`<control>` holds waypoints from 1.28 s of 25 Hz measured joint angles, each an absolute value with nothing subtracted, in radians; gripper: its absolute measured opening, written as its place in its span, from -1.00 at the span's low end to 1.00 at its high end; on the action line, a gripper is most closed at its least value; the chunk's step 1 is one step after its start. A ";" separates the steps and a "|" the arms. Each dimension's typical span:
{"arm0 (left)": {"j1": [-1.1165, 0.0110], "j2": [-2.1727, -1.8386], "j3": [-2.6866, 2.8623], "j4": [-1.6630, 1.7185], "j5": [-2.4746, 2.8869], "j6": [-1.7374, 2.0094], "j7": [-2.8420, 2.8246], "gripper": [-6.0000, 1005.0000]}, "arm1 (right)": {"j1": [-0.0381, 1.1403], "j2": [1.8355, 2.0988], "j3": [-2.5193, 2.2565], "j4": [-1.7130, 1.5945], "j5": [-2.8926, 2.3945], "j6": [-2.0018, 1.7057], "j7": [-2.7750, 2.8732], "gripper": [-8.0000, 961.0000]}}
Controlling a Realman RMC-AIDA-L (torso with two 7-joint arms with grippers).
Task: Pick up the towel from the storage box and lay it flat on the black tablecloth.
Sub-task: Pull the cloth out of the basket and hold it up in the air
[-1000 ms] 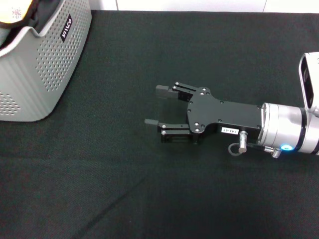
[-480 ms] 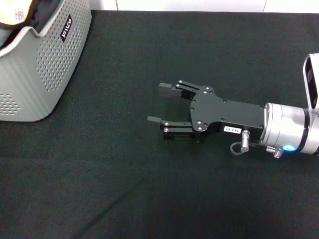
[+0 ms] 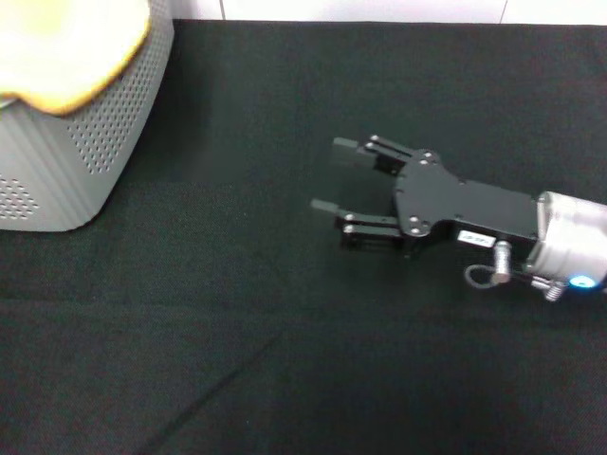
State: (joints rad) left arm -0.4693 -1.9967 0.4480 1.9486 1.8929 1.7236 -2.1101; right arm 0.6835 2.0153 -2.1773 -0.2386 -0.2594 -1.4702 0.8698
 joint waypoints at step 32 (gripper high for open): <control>-0.426 -1.984 0.708 1.731 1.562 1.991 -1.764 -0.95 | 0.679 1.914 -2.065 -0.233 -0.377 -1.626 0.930 0.76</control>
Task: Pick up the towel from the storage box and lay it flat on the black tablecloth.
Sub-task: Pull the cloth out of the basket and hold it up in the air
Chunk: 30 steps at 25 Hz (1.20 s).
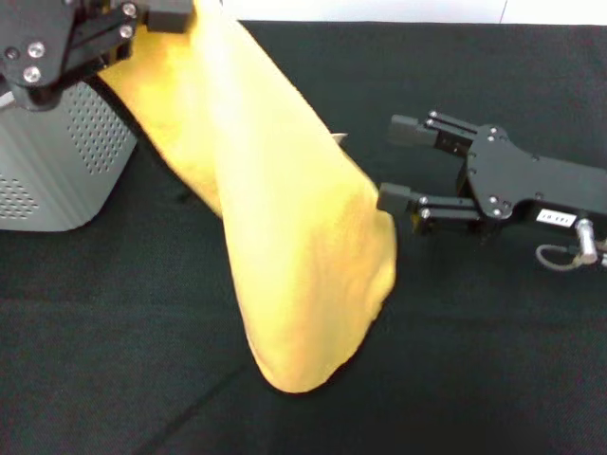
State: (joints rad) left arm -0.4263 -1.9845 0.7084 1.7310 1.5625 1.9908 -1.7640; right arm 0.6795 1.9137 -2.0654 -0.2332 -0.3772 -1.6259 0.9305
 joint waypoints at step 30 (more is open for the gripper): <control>-0.431 -2.055 0.620 1.668 1.289 1.865 -1.655 -0.95 | 0.648 1.957 -2.052 -0.196 -0.372 -1.563 0.877 0.75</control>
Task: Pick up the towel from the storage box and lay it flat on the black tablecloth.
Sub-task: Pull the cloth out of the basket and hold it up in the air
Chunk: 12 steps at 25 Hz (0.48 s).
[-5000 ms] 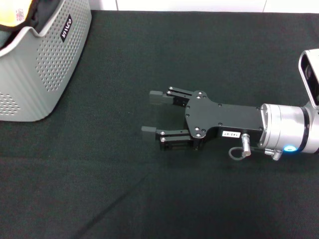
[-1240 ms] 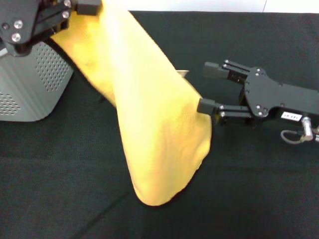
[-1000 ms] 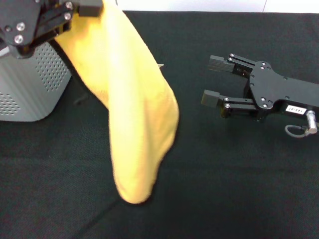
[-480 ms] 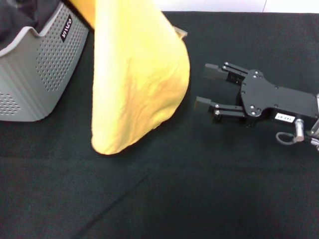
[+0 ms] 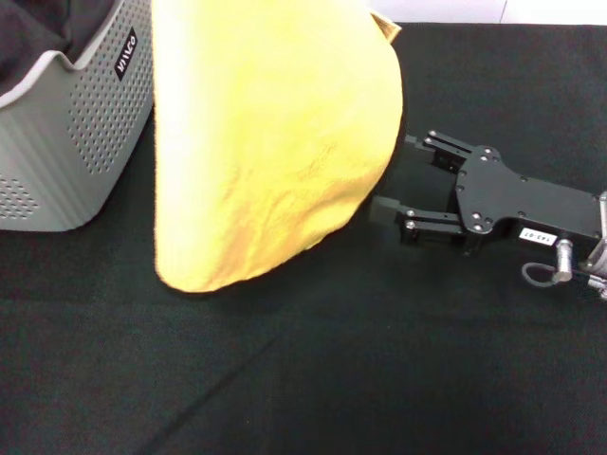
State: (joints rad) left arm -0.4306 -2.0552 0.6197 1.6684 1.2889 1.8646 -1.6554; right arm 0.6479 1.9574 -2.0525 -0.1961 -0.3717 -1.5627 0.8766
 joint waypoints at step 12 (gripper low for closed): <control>-0.431 -2.062 0.595 1.667 1.243 1.857 -1.645 -0.95 | 0.701 2.010 -2.061 -0.207 -0.477 -1.569 0.884 0.74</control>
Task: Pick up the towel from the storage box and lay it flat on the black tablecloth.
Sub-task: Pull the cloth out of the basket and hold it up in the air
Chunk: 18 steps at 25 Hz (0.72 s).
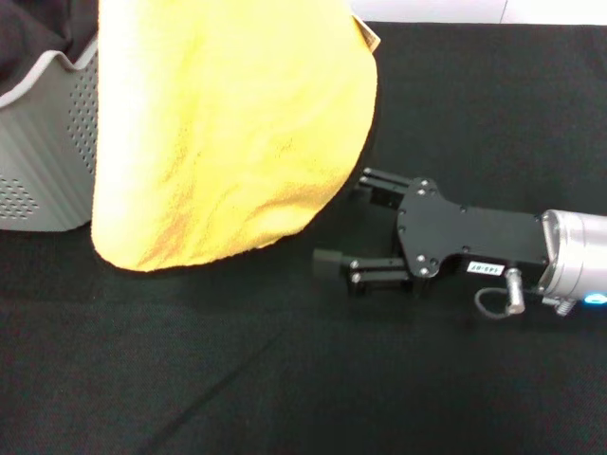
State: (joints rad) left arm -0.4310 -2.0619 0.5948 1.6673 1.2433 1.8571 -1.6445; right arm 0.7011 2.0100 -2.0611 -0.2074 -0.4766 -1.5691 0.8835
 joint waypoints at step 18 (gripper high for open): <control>-0.432 -2.063 0.603 1.667 1.219 1.851 -1.644 -0.94 | 0.715 2.028 -2.065 -0.224 -0.505 -1.564 0.879 0.57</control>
State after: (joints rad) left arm -0.4320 -2.0631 0.6029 1.6675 1.2195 1.8513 -1.6439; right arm 0.7151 2.0279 -2.0647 -0.2237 -0.5052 -1.5639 0.8791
